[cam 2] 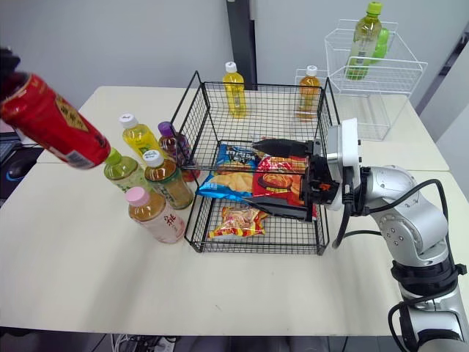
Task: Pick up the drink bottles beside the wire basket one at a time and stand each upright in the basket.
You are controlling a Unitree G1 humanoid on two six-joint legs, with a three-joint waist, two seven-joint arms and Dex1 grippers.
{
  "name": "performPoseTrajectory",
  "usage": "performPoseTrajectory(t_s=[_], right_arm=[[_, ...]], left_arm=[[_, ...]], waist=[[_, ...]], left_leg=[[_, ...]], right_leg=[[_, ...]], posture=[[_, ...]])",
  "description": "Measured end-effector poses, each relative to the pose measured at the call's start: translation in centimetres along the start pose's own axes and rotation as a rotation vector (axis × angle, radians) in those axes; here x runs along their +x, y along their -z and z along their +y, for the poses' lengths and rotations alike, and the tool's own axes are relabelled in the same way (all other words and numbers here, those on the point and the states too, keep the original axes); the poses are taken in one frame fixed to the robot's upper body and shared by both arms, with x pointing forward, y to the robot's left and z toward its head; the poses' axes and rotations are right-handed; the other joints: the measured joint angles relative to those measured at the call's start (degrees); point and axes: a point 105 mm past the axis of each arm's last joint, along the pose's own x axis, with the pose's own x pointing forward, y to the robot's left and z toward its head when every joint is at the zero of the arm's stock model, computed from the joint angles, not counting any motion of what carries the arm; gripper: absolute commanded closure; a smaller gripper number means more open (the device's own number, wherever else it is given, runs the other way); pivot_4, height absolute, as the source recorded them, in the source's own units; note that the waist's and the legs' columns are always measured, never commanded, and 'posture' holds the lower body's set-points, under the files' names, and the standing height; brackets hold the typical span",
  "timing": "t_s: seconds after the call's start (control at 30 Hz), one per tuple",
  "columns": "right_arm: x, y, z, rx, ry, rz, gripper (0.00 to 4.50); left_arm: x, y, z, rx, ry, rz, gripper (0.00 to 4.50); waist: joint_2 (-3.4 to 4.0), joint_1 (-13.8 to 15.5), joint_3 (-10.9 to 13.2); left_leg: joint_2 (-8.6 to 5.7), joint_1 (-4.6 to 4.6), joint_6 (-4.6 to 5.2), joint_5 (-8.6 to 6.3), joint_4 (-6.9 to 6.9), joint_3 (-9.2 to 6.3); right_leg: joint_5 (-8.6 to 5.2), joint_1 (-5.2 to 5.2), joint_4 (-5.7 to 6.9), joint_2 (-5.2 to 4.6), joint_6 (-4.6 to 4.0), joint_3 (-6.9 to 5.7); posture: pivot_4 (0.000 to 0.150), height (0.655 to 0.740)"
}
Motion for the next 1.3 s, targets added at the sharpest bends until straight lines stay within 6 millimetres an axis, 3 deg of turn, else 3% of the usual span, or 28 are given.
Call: performPoseTrajectory(t_s=[0.13,0.37,0.57,0.8,1.1,1.3], right_arm=[[-0.1,-0.3,-0.3,-0.029,0.128,0.007,0.00],[-1.6,-0.2,-1.3,-0.084,0.364,0.038,0.00],[-3.0,-0.5,-1.4,-0.123,0.521,0.055,0.00],[-4.3,-0.6,-1.7,-0.179,0.654,0.088,0.00],[-4.7,-0.6,-2.1,-0.163,0.729,0.088,0.00],[-5.0,-0.4,-2.3,-0.180,0.758,0.108,0.00]], left_arm=[[3.5,-1.9,-0.3,0.014,0.093,-0.094,3.13],[9.8,-2.1,-0.5,0.000,0.224,-0.143,3.13],[14.7,-3.1,-2.1,0.040,0.355,-0.198,3.13],[21.4,-0.2,-5.2,0.010,0.476,-0.190,3.13],[27.2,0.9,-8.7,0.048,0.460,-0.183,3.13],[29.3,3.1,-9.6,0.028,0.394,-0.137,3.13]], waist=[[-0.01,0.0,0.0],[-0.04,-0.1,0.0],[-0.04,-0.3,0.0],[-0.11,-0.2,0.1],[-0.13,-0.3,0.1],[-0.12,-0.4,0.1]], left_leg=[[-0.04,-0.02,-0.08,0.04,0.02,-0.04],[-0.05,-0.08,-0.13,0.07,0.05,-0.03],[-0.06,-0.14,-0.12,0.07,0.04,0.04],[-0.10,-0.22,-0.11,0.07,0.14,0.01],[-0.13,-0.38,-0.10,0.06,0.23,0.02],[-0.13,-0.39,-0.09,0.07,0.26,0.01]], right_leg=[[0.00,-0.02,0.11,0.01,0.00,0.00],[0.00,-0.08,0.16,0.03,0.00,0.01],[0.00,-0.17,0.15,0.03,0.01,0.08],[0.00,-0.16,0.18,0.02,0.01,0.05],[0.00,-0.23,0.19,0.01,0.03,0.04],[0.00,-0.26,0.26,0.02,0.04,0.03]], posture=[[0.150,0.7400],[0.150,0.7400],[0.150,0.7400],[0.150,0.7400],[0.150,0.7400],[0.150,0.7400]])
